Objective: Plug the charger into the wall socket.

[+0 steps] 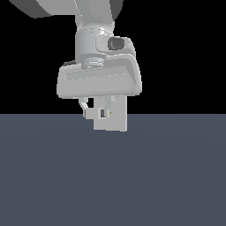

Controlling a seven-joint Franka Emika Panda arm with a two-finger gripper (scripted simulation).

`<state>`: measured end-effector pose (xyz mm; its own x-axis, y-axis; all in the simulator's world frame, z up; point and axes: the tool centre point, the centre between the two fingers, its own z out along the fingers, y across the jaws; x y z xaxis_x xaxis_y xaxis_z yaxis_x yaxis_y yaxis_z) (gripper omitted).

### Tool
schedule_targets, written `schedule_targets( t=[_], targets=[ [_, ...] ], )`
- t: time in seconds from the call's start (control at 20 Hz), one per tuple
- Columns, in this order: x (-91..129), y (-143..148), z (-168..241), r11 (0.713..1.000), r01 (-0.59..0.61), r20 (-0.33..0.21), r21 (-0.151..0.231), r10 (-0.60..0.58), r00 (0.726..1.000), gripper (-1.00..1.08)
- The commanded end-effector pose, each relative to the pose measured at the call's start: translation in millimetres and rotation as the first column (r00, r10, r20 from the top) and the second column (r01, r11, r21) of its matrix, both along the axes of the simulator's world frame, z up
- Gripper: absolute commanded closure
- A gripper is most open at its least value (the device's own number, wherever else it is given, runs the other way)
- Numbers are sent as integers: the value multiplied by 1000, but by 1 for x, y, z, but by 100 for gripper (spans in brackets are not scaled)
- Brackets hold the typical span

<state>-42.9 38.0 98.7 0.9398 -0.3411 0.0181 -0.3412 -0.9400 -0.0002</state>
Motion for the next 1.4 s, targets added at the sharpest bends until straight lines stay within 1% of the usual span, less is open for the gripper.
schedule_targets(
  t=[0.0, 0.35, 0.55, 0.75, 1.1, 1.35],
  targets=[
    [2, 1, 1, 1000, 14, 0, 0, -14, 1000, 108],
    [2, 1, 1, 1000, 15, 0, 0, -15, 1000, 108],
    [6, -1, 1, 1000, 15, 0, 0, -15, 1000, 108],
    [17, -5, 1, 1000, 16, 0, 0, -16, 1000, 108],
    [41, -15, 1, 1000, 18, 0, 0, -18, 1000, 108],
    [49, -18, 1, 1000, 19, 0, 0, -19, 1000, 108]
  ],
)
